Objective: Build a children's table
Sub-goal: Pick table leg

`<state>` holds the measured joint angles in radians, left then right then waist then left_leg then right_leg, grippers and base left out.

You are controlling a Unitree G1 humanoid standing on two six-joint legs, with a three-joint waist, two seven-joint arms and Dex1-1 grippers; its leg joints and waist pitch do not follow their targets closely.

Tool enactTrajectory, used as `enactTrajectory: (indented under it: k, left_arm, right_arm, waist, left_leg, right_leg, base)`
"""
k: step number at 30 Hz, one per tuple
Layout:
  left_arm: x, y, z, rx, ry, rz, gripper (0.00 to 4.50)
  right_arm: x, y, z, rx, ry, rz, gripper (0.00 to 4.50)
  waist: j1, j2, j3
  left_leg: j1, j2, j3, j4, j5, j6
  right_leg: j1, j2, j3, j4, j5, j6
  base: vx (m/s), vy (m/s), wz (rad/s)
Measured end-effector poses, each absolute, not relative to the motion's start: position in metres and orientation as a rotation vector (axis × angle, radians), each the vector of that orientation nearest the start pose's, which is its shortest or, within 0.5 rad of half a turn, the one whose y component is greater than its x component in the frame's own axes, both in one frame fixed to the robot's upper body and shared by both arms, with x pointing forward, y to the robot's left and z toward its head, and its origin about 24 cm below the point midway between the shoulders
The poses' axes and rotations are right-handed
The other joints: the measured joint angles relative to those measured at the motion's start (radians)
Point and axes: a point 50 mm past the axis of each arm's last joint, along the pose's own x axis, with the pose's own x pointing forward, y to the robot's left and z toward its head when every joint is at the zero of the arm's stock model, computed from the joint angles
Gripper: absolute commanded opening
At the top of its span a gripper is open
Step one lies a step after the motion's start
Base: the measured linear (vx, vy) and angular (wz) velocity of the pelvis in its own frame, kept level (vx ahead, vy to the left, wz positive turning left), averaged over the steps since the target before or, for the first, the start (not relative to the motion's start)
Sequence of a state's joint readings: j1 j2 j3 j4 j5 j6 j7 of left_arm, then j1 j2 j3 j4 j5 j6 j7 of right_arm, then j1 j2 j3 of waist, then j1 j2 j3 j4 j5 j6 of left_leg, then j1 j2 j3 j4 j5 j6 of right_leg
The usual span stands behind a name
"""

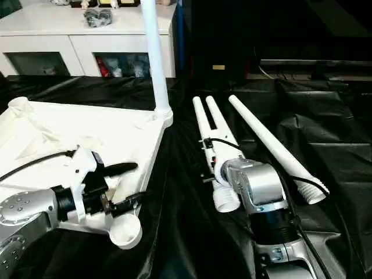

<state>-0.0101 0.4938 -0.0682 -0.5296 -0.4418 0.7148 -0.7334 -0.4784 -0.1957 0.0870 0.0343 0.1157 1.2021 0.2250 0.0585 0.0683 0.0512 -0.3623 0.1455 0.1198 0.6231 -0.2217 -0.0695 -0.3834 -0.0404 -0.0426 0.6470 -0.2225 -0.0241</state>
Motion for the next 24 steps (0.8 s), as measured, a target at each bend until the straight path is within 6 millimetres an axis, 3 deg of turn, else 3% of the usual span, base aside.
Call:
enactTrajectory:
  k: [8, 15, 23, 24]
  left_arm:
    - [0.213, 0.147, 0.103, 0.042, 0.322, -0.998, 4.50]
    - [0.218, 0.145, 0.110, 0.054, 0.309, -1.015, 4.50]
    - [0.224, 0.144, 0.107, 0.055, 0.313, -0.992, 4.50]
    - [0.225, 0.143, 0.107, 0.056, 0.313, -0.992, 4.50]
  right_arm:
    - [0.306, -0.133, 0.062, -0.103, 0.825, 0.313, 3.59]
    - [0.308, -0.133, 0.063, -0.080, 0.832, 0.303, 2.79]
    - [0.309, -0.139, 0.063, -0.056, 0.831, 0.280, 2.21]
    - [0.310, -0.140, 0.063, -0.052, 0.832, 0.278, 1.94]
  waist:
    - [0.000, 0.003, -0.001]
    - [-0.001, 0.024, -0.004]
    - [-0.003, 0.027, -0.005]
    - [-0.003, 0.027, -0.005]
  left_leg:
    - [0.000, 0.000, 0.000, -0.001, 0.000, 0.000]
    - [0.001, 0.000, 0.001, -0.001, 0.000, 0.000]
    - [0.001, 0.000, 0.001, -0.002, 0.000, 0.000]
    - [0.001, 0.000, 0.001, -0.002, 0.000, 0.000]
  right_leg:
    - [0.000, 0.000, 0.000, -0.001, 0.000, 0.000]
    - [0.000, 0.000, 0.000, -0.001, 0.000, 0.001]
    - [0.000, 0.000, 0.000, -0.001, -0.001, 0.002]
    - [0.000, 0.000, 0.000, -0.001, -0.001, 0.002]
  base:
    - [0.000, 0.000, 0.00]
    - [0.000, 0.000, 0.00]
    - [0.000, 0.000, 0.00]
    - [0.000, 0.000, 0.00]
